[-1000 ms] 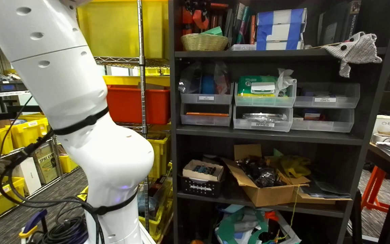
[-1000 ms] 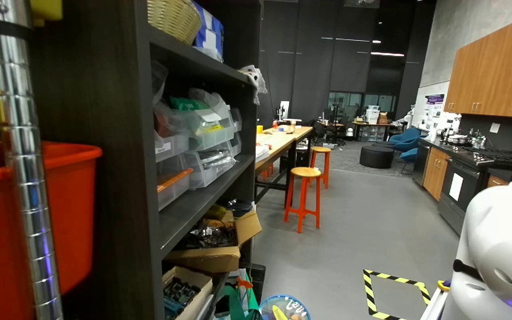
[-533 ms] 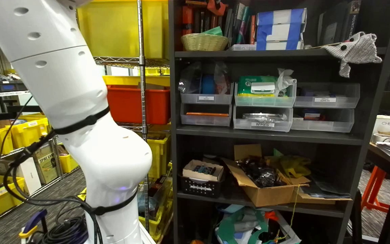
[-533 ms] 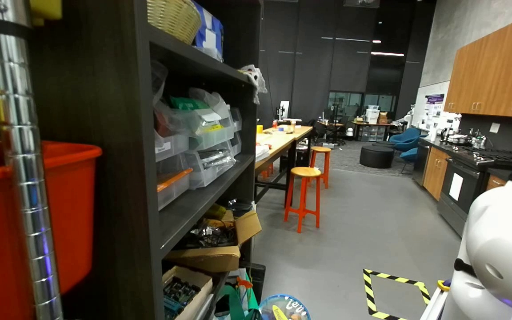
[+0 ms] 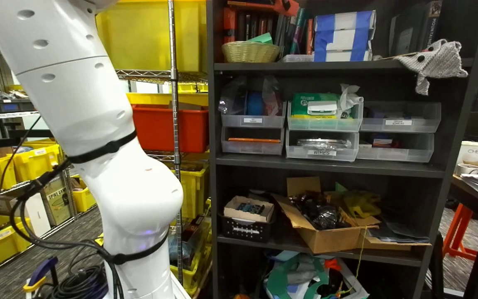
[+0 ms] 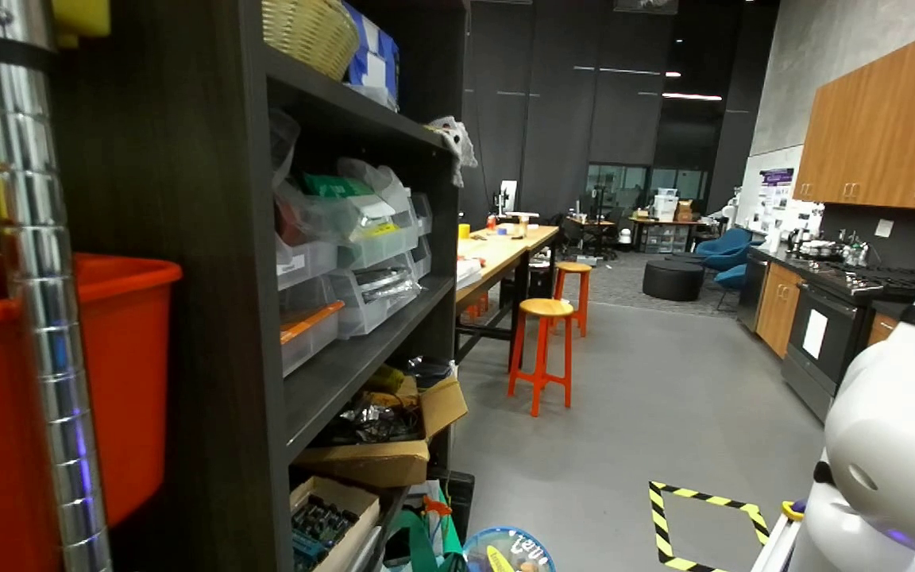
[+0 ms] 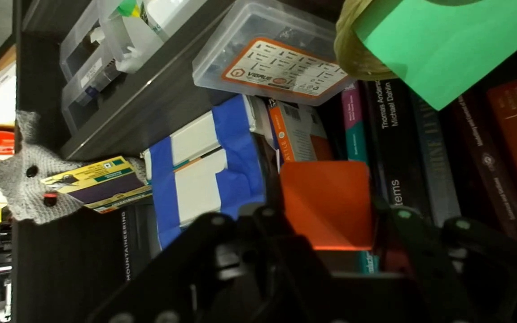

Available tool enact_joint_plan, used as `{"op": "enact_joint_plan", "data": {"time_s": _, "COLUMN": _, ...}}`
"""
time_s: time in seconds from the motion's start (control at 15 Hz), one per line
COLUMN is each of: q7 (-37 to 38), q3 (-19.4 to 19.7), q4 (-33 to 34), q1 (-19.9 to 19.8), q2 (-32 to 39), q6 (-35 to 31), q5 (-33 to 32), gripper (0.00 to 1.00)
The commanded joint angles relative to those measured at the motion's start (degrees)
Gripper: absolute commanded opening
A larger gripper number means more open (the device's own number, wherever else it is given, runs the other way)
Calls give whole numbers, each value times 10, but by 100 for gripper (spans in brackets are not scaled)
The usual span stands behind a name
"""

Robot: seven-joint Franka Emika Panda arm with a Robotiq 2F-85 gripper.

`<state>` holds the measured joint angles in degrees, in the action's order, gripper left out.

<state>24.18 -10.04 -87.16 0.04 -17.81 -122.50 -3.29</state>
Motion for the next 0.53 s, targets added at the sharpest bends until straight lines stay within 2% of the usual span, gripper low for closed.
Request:
{"op": "enact_joint_plan", "data": {"time_s": 0.0, "q7": 6, "q3": 1, "q4": 2, "q1": -1, "q2": 16, "q6": 9, "q5": -5, "gripper": 16}}
{"op": "enact_joint_plan", "data": {"time_s": 0.47, "q7": -21, "q3": 9, "q4": 10, "q1": 2, "q2": 45, "q6": 31, "q5": -13, "gripper": 16}}
